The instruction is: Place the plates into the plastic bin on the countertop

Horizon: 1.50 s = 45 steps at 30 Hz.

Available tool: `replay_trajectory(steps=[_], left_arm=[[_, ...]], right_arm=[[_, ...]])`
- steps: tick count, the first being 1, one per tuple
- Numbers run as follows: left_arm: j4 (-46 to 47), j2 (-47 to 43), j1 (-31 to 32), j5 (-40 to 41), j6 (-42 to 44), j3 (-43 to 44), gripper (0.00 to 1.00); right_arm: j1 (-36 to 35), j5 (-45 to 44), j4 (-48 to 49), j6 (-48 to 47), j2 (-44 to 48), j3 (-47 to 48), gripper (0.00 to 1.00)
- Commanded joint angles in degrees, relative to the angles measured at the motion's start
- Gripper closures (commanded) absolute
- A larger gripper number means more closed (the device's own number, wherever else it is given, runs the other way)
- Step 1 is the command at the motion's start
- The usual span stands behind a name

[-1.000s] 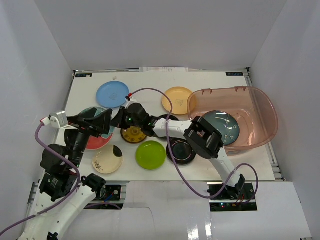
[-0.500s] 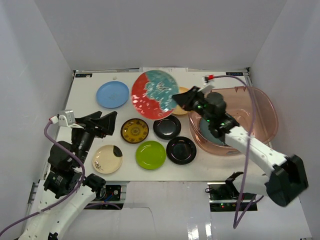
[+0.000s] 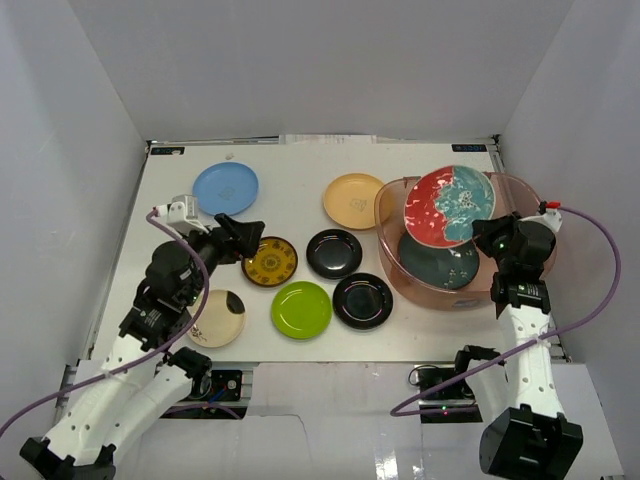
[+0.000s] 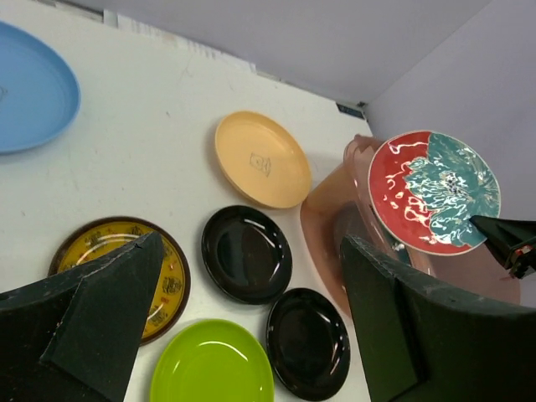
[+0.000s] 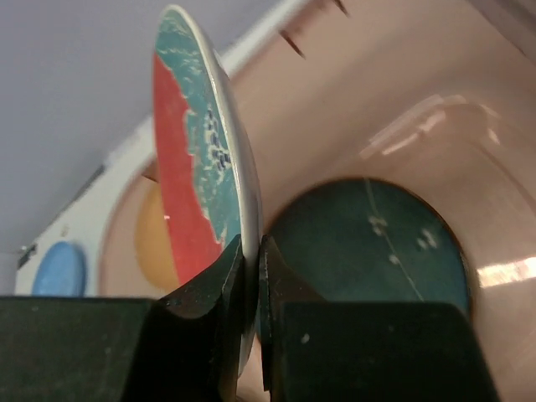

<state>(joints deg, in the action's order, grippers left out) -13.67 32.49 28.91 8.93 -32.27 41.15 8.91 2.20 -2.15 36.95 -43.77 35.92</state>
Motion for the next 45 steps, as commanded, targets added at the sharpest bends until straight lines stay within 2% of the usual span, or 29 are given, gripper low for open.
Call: replay_trajectory(steps=[1,5,14,18,19,21,22,25,29,33,35,36,39,40,42,44,45], left_arm=[[0.22,3.80,0.19,-1.72,-3.66,2.10,0.04],[-0.65,10.29,0.19,2.49,-7.79,1.48,0.05],[0.93,23.84,-0.08,9.17,-13.69,2.18,0.06],[2.33,27.35,-1.83,11.55,-15.54,3.06,0.06],[2.59,28.15,-2.36,11.46,-15.71,3.32,0.07],[1.72,30.00,-4.99,8.66,-15.80,5.25,0.07],[1.20,32.18,-5.96,7.43,-15.72,6.13,0.07],[0.40,36.13,-10.70,3.47,-15.80,7.46,0.07],[0.66,40.53,-16.33,0.57,-16.68,7.02,0.10],[1.19,43.53,-20.98,1.00,-16.25,6.93,0.14],[2.33,44.50,-22.40,1.62,-15.89,6.84,0.15],[2.77,45.46,-23.88,1.27,-15.89,6.84,0.15],[5.05,47.83,-26.69,0.48,-16.33,6.58,0.16],[5.49,48.80,-27.40,-0.31,-16.59,6.58,0.16],[6.81,51.95,-28.73,-0.93,-16.86,7.28,0.17],[7.87,54.25,-32.50,-1.98,-16.86,8.95,0.18],[8.13,56.43,-32.94,-2.16,-16.69,9.74,0.18]], right_arm=[[3.30,9.92,6.81,2.25,0.27,-1.64,0.92],[6.29,13.26,8.82,3.30,-0.53,-6.03,0.92],[6.65,14.07,10.77,2.78,-2.46,-13.59,0.92],[6.65,10.82,7.18,0.23,-2.20,-13.60,0.69],[6.65,10.03,6.47,-0.38,-2.02,-13.51,0.57],[6.65,7.66,4.44,-2.40,-1.24,-12.99,0.41],[6.65,6.95,3.83,-3.28,-1.23,-12.81,0.28],[6.65,6.42,2.33,-5.39,-1.23,-12.54,0.14],[6.65,4.84,-0.39,-7.15,-0.71,-12.19,0.09],[6.65,2.81,-3.73,-9.43,2.53,-9.65,0.08],[6.65,5.17,-4.00,-10.14,5.25,-7.54,0.15],[6.56,6.67,-4.09,-10.14,5.97,-6.75,0.26],[4.46,12.64,-2.86,-9.00,7.73,-4.29,0.41],[1.93,14.83,-2.07,-8.83,7.73,-3.85,0.55],[-3.68,15.29,-1.63,-9.17,7.04,-0.87,0.64],[-8.88,13.98,-3.11,-12.07,4.32,4.49,0.68],[-16.30,11.97,-3.73,-13.29,3.09,6.51,0.71]])
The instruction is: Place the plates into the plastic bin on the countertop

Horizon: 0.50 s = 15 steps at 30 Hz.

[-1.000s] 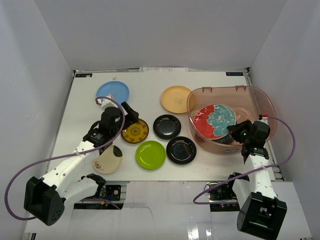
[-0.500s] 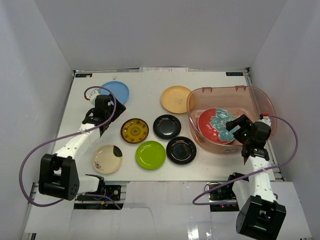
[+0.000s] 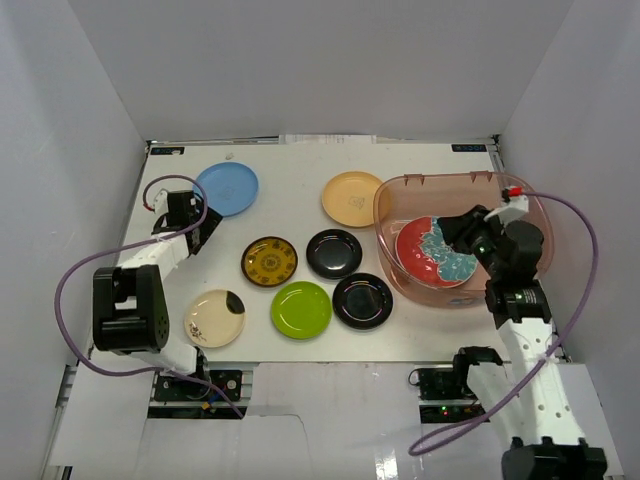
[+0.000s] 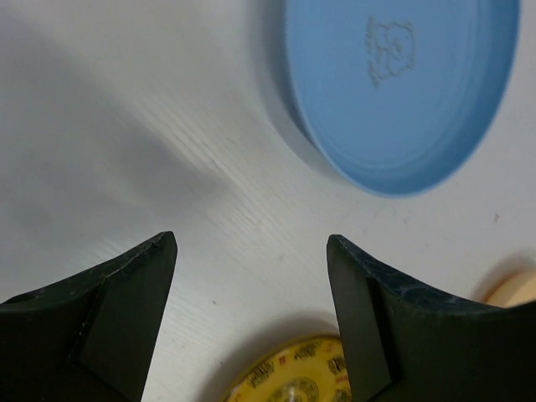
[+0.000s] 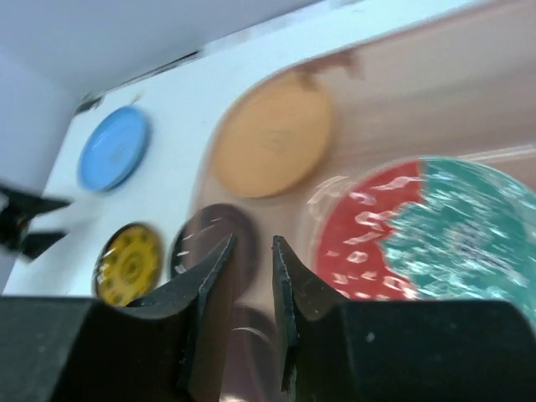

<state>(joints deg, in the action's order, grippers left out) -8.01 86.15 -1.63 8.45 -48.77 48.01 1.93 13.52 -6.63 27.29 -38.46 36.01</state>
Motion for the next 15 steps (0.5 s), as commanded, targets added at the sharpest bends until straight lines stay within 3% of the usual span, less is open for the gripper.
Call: replay_trajectory(steps=[1,4,5,8,9,12,15], left_arm=[[3.00,4.01,-3.11,-1.94,0.08,4.53,0.18],[2.48,8.94,-3.56,-1.42,1.31,7.79,0.18],[2.47,9.99,-3.56,-1.24,1.57,9.63,0.18],[2.30,13.69,-3.91,-1.24,1.40,12.36,0.18],[2.99,15.09,-3.91,-1.33,1.23,12.81,0.18],[3.79,17.12,-4.17,-2.29,1.23,14.47,0.18],[4.06,19.93,-4.17,-3.00,1.05,16.41,0.17]], right_arm=[[-12.62,-0.67,0.05,-6.34,-5.11,10.36,0.71],[-26.25,-8.66,-2.68,-11.88,-12.30,15.57,0.70],[-32.46,-10.77,-3.29,-13.39,-14.61,18.63,0.66],[-39.97,-18.07,-8.73,-19.17,-26.55,26.88,0.51],[-43.38,-20.70,-10.05,-20.42,-29.80,28.57,0.42],[-45.35,-21.95,-12.17,-23.94,-42.19,36.19,0.34],[-45.88,-25.10,-16.20,-26.83,-54.06,46.64,0.33]])
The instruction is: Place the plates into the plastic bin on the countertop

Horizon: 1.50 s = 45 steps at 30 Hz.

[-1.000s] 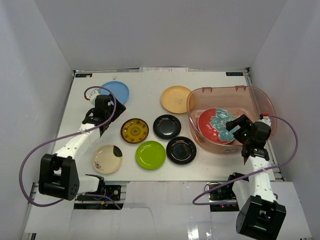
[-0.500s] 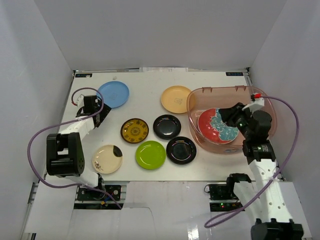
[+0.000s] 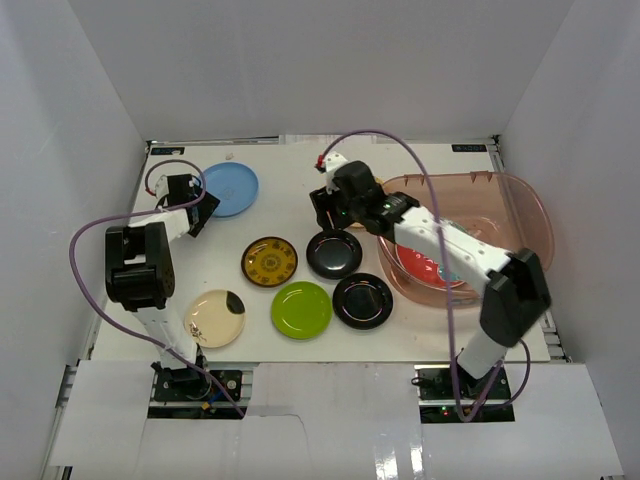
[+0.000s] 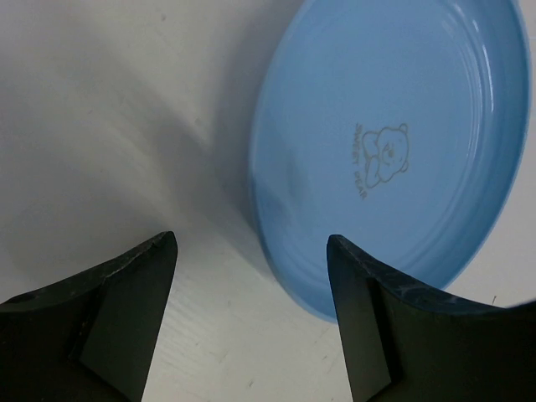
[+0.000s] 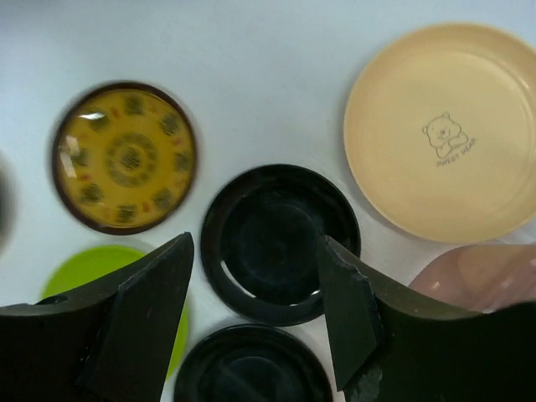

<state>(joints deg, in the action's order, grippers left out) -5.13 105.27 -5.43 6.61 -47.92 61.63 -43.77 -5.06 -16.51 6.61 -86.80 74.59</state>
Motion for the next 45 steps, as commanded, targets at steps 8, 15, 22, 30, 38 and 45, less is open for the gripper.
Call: replay_trajectory(steps=[8,15,22,30,38,45], left_arm=[[1.96,6.08,-0.55,-3.18,-0.15,6.05,0.19],[2.57,6.96,-0.98,-2.04,-0.07,5.96,0.41],[2.49,7.40,-1.07,-1.08,0.64,6.93,0.68],[3.19,5.65,-1.34,-0.46,0.55,6.23,1.00],[8.63,-8.14,-1.34,-6.52,-2.08,1.14,1.00],[9.61,-25.09,7.25,-10.66,-1.57,-4.76,1.00]], right_arm=[[-0.18,-13.57,-12.05,-12.32,-30.51,27.44,0.31],[2.54,-13.58,-11.44,-12.59,-42.55,35.62,0.36],[6.24,-4.88,-8.54,-11.97,-47.84,37.56,0.68],[5.01,-1.10,-2.74,-17.60,-40.74,41.95,0.92],[4.83,-3.87,0.52,-14.96,-17.05,34.86,0.92],[7.89,-16.39,0.34,-4.61,11.36,0.86,0.92]])
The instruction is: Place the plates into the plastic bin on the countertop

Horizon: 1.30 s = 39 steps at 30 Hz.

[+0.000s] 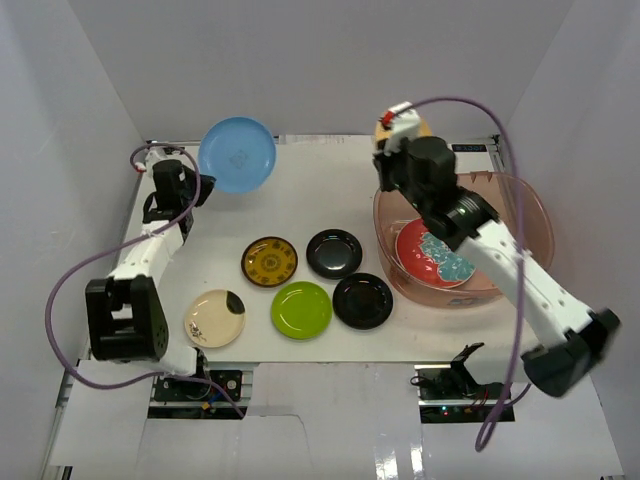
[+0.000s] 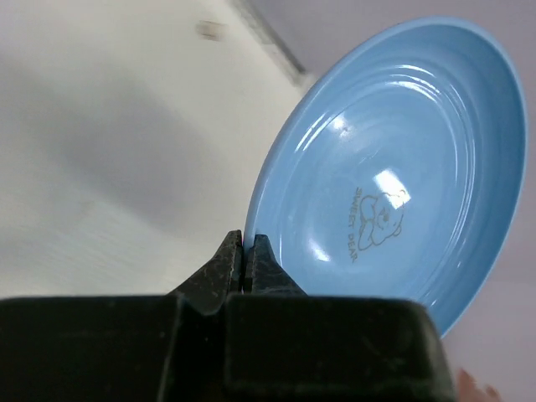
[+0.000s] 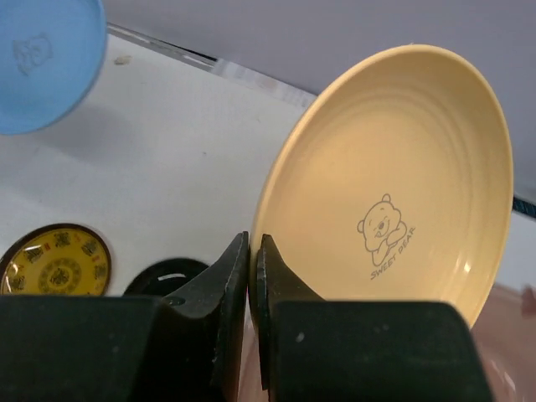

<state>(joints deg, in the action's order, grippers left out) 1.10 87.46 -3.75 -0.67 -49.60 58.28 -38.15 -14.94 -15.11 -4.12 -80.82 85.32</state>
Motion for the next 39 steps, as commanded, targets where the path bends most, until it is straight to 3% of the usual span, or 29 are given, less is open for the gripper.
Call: replay_trajectory(steps=[1,5,12,15,16,19,21,23,24,25,27,29,34,39], left_arm=[[3.20,-8.78,7.07,-3.29,0.56,-2.29,1.00],[1.54,-14.59,18.38,-1.45,1.00,-2.47,1.00],[-3.47,-16.53,33.71,7.25,0.74,2.44,1.00],[-4.53,-15.75,37.14,9.27,1.09,4.72,1.00],[-4.88,-15.39,38.02,9.80,1.35,5.43,1.00],[-5.50,-13.72,41.53,12.17,2.14,7.45,1.00],[-5.50,-11.98,44.69,14.19,2.84,9.12,1.00],[-5.94,-10.13,48.02,15.86,3.63,10.70,1.00],[-6.20,-7.85,49.09,16.39,4.25,11.58,1.00],[-6.64,-6.61,49.97,17.36,4.51,13.59,1.00],[-7.25,-3.80,53.04,18.77,5.91,16.24,1.00],[-8.83,0.94,56.02,20.00,7.15,21.23,1.00],[-15.58,12.54,60.70,22.11,11.19,33.72,1.00],[-20.08,25.02,62.98,19.66,12.34,46.54,1.00]], right_arm=[[3.07,-6.42,-1.14,7.71,8.36,-13.30,0.92],[7.82,-3.88,-1.41,13.34,20.23,-27.62,0.92],[13.18,1.23,-1.14,17.20,18.68,-35.65,0.91],[15.11,2.72,-1.49,20.80,17.80,-36.19,0.66],[15.73,3.68,-1.67,21.69,18.15,-35.84,0.44],[17.49,1.42,-4.30,23.36,22.17,-31.99,0.21],[19.07,-0.17,-8.16,23.37,24.38,-27.08,0.24],[19.60,-3.86,-10.54,23.54,28.33,-23.90,0.33],[19.87,-4.91,-12.46,23.63,29.82,-22.49,0.40],[19.87,-7.01,-13.35,23.81,32.80,-19.87,0.58],[19.78,-8.08,-14.67,24.33,35.98,-18.00,0.80],[19.78,-7.30,-15.73,24.33,39.49,-15.29,0.88],[19.87,0.95,-19.77,23.98,41.00,-12.02,0.88],[19.78,3.07,-18.90,24.16,44.33,-17.10,0.87]])
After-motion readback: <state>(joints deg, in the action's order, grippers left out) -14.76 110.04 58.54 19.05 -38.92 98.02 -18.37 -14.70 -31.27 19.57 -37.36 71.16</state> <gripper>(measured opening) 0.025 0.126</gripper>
